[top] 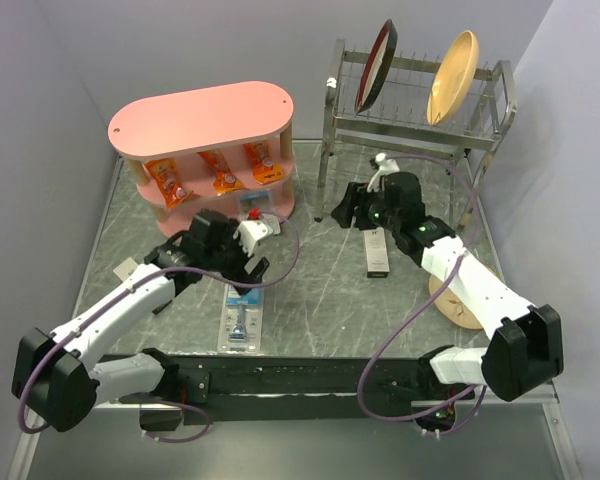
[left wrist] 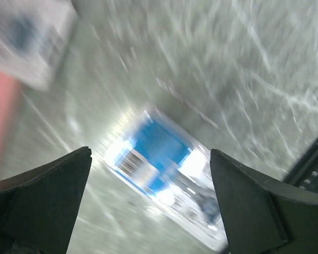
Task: Place and organize the shaving razors onto the shelf
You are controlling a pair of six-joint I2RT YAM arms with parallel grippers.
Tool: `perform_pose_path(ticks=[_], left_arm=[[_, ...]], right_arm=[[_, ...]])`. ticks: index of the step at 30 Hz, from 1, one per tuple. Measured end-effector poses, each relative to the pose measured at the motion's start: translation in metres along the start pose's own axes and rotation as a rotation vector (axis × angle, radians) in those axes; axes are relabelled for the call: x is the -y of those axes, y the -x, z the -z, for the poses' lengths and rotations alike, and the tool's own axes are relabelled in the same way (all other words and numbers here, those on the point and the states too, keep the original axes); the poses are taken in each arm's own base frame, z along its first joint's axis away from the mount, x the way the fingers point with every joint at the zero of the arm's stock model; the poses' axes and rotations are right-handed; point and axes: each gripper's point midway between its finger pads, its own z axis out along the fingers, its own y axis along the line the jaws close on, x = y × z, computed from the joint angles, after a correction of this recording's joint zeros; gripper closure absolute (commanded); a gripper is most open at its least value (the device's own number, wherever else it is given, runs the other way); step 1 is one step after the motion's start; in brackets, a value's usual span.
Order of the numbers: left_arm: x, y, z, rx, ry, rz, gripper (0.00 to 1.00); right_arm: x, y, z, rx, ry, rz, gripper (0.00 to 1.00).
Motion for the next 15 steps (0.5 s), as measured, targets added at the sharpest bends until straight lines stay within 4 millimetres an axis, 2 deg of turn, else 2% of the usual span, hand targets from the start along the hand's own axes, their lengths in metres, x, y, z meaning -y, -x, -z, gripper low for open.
perform_pose_path(ticks=[1, 4, 9, 15], left_arm=[[0.003, -0.014, -0.003, -0.032, 0.000, 0.052, 0.01], [0.001, -0.030, -0.010, -0.089, 0.054, 0.185, 0.01], [-0.006, -0.023, -0.034, -0.159, 0.145, 0.454, 0.01], [0.020, -0.042, -0.052, -0.256, 0.181, 0.692, 0.01]], right_arm=[[-0.003, -0.007, -0.003, -0.022, 0.007, 0.014, 0.26], [-0.012, -0.020, -0.008, -0.059, 0.031, 0.044, 0.25], [-0.023, -0.037, -0.017, -0.112, 0.053, 0.072, 0.24], [-0.023, -0.044, -0.029, -0.150, 0.049, 0.085, 0.24]])
